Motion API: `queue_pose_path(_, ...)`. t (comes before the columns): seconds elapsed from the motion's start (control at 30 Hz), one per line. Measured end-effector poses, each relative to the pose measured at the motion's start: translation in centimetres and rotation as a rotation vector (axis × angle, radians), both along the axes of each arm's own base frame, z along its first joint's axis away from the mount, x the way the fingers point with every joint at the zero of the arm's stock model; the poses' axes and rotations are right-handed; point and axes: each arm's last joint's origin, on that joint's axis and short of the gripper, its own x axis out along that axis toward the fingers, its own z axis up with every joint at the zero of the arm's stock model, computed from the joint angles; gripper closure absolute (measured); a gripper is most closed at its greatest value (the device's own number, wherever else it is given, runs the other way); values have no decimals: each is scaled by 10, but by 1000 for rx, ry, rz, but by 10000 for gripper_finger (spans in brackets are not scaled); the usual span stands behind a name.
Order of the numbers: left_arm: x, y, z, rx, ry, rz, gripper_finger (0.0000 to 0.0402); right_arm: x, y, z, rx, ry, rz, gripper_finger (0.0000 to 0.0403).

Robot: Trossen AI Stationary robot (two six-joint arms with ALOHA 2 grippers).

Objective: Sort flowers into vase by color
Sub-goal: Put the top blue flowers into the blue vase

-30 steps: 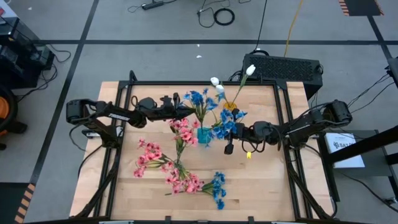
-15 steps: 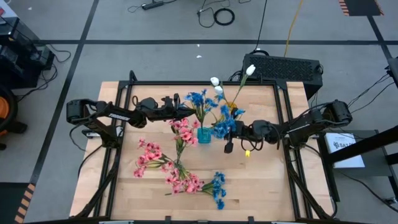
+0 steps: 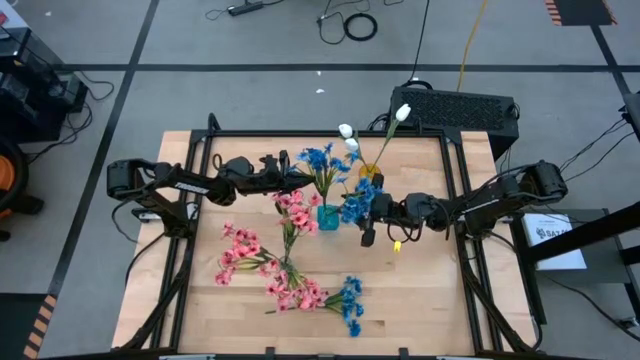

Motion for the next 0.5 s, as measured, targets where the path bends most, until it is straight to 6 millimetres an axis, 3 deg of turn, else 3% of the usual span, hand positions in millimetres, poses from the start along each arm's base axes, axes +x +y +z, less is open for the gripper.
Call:
queue_pose_path(0.3,0,0,0,-3,-3,-4,395,-8,-2,9,48,10,-25,144)
queue_pose_path(0.5,0,0,0,-2,-3,-7,395,-25,-3,26,86,-1,-20,122)
